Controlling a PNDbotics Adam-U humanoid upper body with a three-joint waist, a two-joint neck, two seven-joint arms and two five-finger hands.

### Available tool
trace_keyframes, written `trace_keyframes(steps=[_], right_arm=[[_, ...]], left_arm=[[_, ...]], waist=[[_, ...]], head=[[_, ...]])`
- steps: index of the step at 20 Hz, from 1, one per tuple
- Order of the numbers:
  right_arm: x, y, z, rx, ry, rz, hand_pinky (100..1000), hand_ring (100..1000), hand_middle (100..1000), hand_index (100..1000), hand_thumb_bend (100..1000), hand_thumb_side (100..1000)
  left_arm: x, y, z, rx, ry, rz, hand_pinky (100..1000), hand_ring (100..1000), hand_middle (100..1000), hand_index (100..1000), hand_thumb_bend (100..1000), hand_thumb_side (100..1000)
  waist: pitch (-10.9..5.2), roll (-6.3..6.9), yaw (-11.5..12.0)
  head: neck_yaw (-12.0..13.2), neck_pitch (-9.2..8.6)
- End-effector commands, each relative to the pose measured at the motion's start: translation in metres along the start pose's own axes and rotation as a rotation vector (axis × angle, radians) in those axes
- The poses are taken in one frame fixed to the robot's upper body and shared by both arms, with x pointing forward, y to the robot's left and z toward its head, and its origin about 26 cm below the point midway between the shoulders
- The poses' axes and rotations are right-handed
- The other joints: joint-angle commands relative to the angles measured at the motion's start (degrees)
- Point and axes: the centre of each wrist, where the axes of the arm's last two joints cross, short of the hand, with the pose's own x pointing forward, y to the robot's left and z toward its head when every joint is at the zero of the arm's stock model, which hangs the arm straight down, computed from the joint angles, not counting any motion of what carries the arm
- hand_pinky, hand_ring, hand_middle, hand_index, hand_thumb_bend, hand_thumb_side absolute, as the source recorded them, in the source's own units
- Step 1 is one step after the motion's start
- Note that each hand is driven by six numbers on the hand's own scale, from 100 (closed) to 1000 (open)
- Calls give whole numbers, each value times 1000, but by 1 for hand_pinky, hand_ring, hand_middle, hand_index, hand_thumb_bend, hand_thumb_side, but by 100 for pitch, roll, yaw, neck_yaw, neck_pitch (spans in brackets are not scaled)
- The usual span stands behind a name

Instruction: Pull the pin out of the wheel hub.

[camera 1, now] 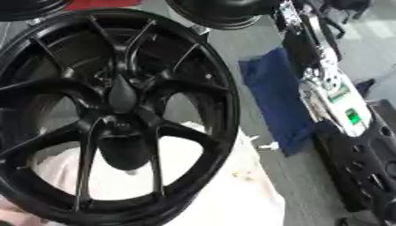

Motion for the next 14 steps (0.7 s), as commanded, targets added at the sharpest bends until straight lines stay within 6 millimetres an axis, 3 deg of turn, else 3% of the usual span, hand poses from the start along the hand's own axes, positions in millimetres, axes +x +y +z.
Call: trace_keyframes(steps=[1, 4, 8, 12, 14], right_arm=[[7, -2, -2, 6, -26, 14, 994, 699, 647, 782, 100, 709], [7, -2, -2, 8, -25, 15, 994, 698, 647, 782, 100, 709], [8, -3, -3, 4, -31, 17, 993, 699, 648, 782, 100, 703], [10, -5, -6, -2, -49, 21, 991, 699, 648, 781, 100, 690], [11, -6, -7, -4, -59, 24, 990, 700, 648, 781, 100, 685]], left_arm=[[-3, -6, 2, 23, -26, 20, 818, 562, 549, 857, 606, 556], [-11, -15, 3, 35, -11, 8, 829, 594, 589, 861, 612, 593], [-10, -21, 7, 76, -51, 61, 812, 555, 548, 823, 511, 673], [6, -29, 20, 153, -205, 167, 793, 516, 506, 771, 373, 687], [20, -38, 31, 198, -332, 250, 789, 513, 502, 763, 362, 663]], waist=[[-52, 25, -7], [-38, 1, -8], [-36, -24, 4], [-31, -36, -11], [-26, -42, -17]], head=[[-32, -105], [-32, -129], [-24, -136], [1, -125], [10, -121]])
